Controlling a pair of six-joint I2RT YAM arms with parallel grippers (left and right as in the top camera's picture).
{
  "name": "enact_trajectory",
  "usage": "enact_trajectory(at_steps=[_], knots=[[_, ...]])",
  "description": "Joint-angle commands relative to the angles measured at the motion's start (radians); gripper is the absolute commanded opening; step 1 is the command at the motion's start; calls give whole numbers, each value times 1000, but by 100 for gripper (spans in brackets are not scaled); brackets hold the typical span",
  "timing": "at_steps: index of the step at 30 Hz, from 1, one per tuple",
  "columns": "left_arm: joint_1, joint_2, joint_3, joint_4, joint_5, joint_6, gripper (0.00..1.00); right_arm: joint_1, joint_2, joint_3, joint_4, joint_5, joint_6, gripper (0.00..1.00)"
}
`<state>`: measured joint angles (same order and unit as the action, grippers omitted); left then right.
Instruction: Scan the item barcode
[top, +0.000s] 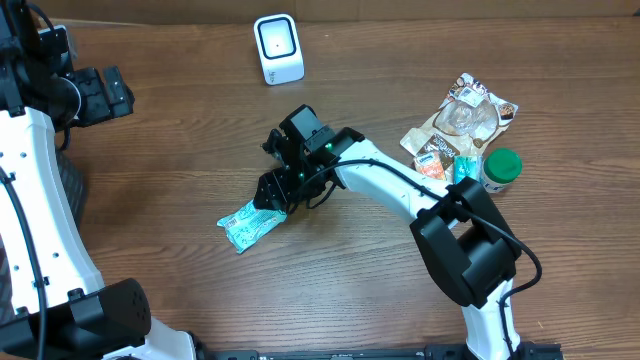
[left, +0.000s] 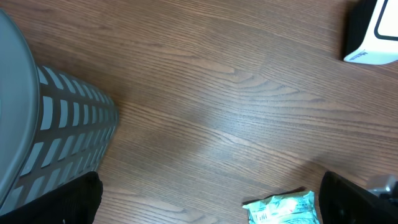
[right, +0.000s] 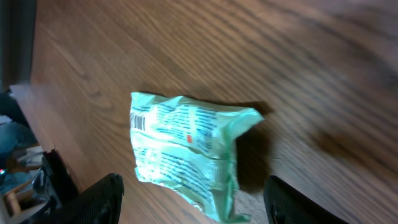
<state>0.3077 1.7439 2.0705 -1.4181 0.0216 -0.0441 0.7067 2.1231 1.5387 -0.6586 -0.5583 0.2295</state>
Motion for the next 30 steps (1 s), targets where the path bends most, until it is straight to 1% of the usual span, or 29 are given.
enact_trajectory(at_steps=[1, 4, 6, 9, 11, 12, 14, 15, 17, 20, 23, 27, 30], knots=[[-5, -3, 8, 1, -3, 22, 100, 27, 53, -2, 23, -58, -8, 71], [-5, -3, 8, 1, -3, 22, 100, 39, 86, -2, 48, -61, 10, 70], [-5, -3, 8, 1, -3, 22, 100, 39, 104, -2, 50, -61, 39, 65], [-5, -3, 8, 1, -3, 22, 100, 34, 112, -2, 48, -61, 83, 52], [-5, -3, 8, 2, -3, 22, 100, 31, 112, -2, 49, -65, 93, 40], [-5, -3, 8, 1, -3, 22, 100, 31, 112, -2, 49, -65, 102, 36], [-5, -3, 8, 1, -3, 22, 100, 29, 112, -2, 49, -65, 112, 23], [-5, -3, 8, 2, -3, 22, 100, 27, 112, -2, 48, -66, 112, 15], [-5, -3, 8, 2, -3, 22, 99, 20, 112, -2, 48, -85, 112, 4], [-5, -3, 8, 1, -3, 22, 100, -4, 108, 2, 48, -140, 110, 4], [-5, -3, 8, 1, -3, 22, 100, -41, 76, 2, 51, -188, 64, 4], [-5, -3, 8, 2, -3, 22, 100, -97, -12, 2, 40, -211, 50, 4], [-6, -3, 8, 1, -3, 22, 100, -156, -118, 2, 24, -211, 30, 4]])
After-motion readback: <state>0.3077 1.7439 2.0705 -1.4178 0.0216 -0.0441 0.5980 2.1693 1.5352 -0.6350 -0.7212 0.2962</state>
